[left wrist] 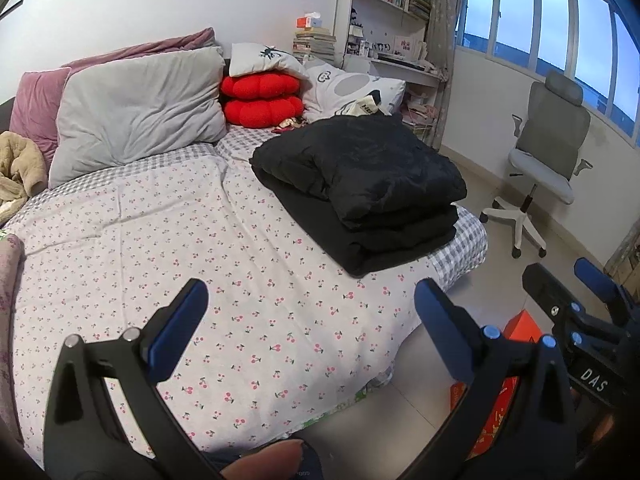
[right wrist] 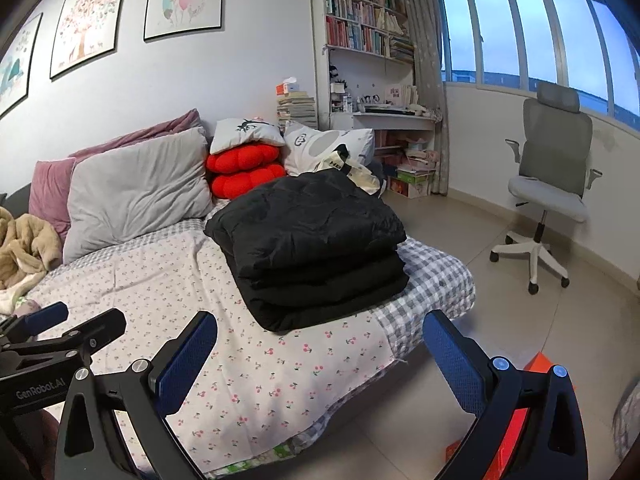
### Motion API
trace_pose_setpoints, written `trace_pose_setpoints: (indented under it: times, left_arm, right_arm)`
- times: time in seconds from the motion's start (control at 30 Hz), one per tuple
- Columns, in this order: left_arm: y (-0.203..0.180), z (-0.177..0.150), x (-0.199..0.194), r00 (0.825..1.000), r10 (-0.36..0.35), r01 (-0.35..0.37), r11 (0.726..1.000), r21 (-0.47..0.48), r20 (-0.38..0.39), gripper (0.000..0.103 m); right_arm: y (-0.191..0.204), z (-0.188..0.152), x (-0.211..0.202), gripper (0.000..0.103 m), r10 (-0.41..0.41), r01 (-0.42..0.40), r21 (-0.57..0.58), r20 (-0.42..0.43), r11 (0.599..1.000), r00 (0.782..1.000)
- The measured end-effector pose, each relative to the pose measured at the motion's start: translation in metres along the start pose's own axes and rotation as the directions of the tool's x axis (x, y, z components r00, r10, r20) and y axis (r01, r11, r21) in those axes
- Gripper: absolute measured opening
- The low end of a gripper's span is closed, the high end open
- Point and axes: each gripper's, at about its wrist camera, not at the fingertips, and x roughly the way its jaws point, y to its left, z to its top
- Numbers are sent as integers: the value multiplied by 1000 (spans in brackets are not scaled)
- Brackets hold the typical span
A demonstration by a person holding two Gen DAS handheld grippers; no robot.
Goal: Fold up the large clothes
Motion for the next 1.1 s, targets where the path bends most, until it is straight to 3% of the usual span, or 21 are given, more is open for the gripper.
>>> trace_pose_setpoints:
  times: [1.1]
  left_arm:
    - [-20, 16, -5, 997, -70, 69, 997, 35, 17, 103]
  right_arm:
    - [-13, 7, -14, 103, -57, 57, 57, -8, 997, 998]
